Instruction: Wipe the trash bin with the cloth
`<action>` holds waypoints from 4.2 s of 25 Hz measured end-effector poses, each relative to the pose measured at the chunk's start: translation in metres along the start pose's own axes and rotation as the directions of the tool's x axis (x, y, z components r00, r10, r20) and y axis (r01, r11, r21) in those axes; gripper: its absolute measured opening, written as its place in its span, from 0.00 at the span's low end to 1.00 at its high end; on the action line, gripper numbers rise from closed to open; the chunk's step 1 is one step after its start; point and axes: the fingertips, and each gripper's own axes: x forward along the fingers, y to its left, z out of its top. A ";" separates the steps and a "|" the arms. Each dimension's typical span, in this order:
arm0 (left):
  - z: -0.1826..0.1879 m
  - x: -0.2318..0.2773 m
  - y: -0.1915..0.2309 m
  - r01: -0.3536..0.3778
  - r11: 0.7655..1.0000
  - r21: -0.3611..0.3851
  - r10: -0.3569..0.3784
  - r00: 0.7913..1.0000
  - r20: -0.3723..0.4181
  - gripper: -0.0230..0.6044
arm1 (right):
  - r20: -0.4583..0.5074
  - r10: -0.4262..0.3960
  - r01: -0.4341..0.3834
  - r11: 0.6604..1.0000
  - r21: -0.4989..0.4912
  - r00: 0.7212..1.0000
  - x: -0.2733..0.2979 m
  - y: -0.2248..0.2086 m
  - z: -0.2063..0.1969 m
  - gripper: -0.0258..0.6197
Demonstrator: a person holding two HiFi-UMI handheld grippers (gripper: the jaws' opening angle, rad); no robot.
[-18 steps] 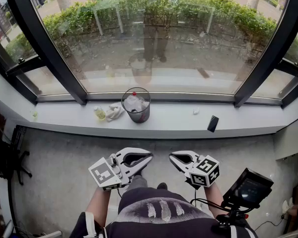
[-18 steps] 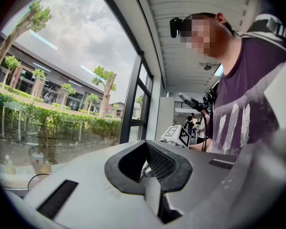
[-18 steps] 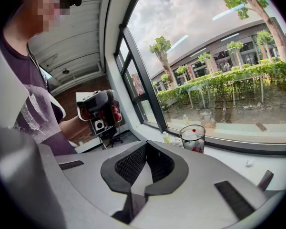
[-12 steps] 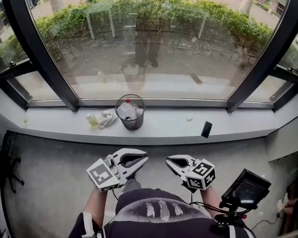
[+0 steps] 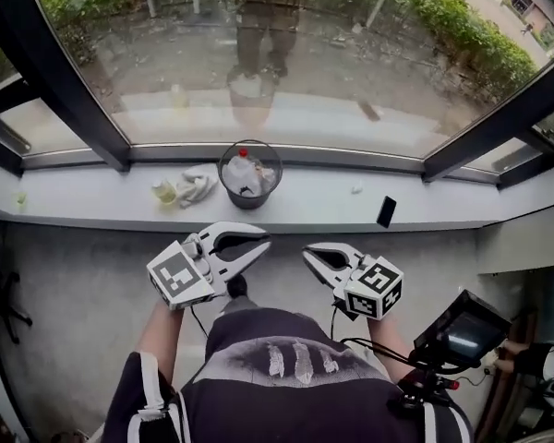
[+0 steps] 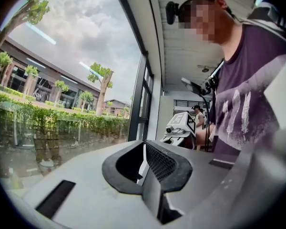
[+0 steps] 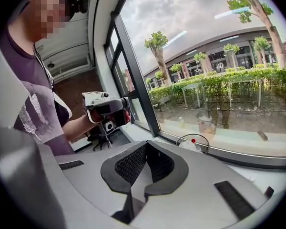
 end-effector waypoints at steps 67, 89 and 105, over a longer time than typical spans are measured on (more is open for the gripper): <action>-0.582 -0.080 0.445 -0.479 0.875 -0.073 0.187 0.472 -0.862 0.64 | -0.511 -0.216 0.147 0.974 -0.172 0.832 0.273 -0.275 -0.083 0.04; -0.368 -0.042 0.439 -0.450 0.828 -0.334 0.377 0.888 -0.262 0.19 | -0.659 -0.287 0.334 0.941 -0.059 0.695 0.290 -0.366 -0.119 0.11; -0.372 -0.009 0.369 -0.368 0.816 -0.446 0.297 0.929 -0.222 0.19 | -0.489 -0.097 0.476 0.451 0.755 0.867 0.225 -0.365 -0.154 0.12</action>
